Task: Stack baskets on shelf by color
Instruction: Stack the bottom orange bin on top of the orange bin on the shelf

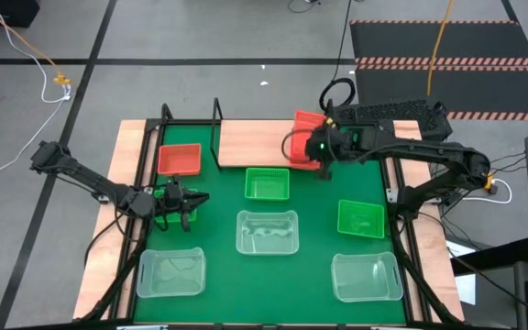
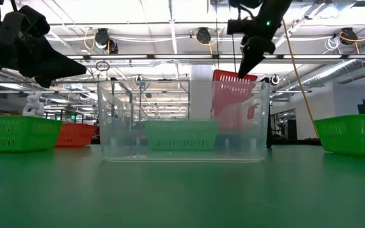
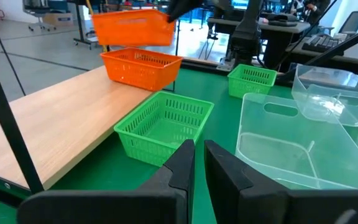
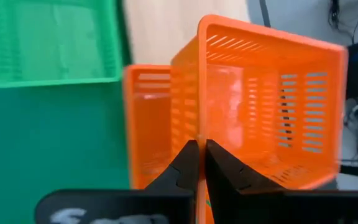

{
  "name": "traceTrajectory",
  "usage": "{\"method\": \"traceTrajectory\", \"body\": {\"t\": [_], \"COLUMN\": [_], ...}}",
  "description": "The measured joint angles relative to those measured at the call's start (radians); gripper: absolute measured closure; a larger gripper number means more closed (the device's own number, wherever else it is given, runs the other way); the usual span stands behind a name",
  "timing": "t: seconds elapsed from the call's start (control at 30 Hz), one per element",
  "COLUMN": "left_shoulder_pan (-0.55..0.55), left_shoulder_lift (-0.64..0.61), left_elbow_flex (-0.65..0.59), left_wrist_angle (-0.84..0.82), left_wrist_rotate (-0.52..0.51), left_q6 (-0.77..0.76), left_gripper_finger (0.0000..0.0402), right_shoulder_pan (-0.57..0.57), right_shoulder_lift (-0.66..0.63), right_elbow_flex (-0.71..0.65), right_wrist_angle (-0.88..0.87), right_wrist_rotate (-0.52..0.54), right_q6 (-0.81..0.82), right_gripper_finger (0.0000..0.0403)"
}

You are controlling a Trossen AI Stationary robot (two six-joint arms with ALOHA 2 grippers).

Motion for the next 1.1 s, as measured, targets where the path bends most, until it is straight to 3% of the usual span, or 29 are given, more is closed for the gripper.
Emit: {"method": "traceTrajectory", "body": {"t": [0.2,0.83,1.1], "left_shoulder_pan": [0.014,0.014,0.014], "left_shoulder_lift": [0.000,0.000,0.000], "left_elbow_flex": [0.000,0.000,0.000], "left_wrist_angle": [0.000,-0.018,-0.018], "left_wrist_rotate": [-0.002,-0.002,-0.001], "left_q6": [-0.013,-0.019,-0.024], "left_gripper_finger": [0.0364,0.0364,0.0364], "right_shoulder_pan": [0.056,0.035,0.000], "right_shoulder_lift": [0.013,0.021,0.021], "right_elbow_flex": [0.000,-0.071,-0.071], "right_wrist_angle": [-0.004,0.012,0.048], "right_wrist_rotate": [0.019,0.014,-0.063], "right_q6": [0.046,0.083,0.100], "right_gripper_finger": [0.0395,0.0394,0.0337]}}
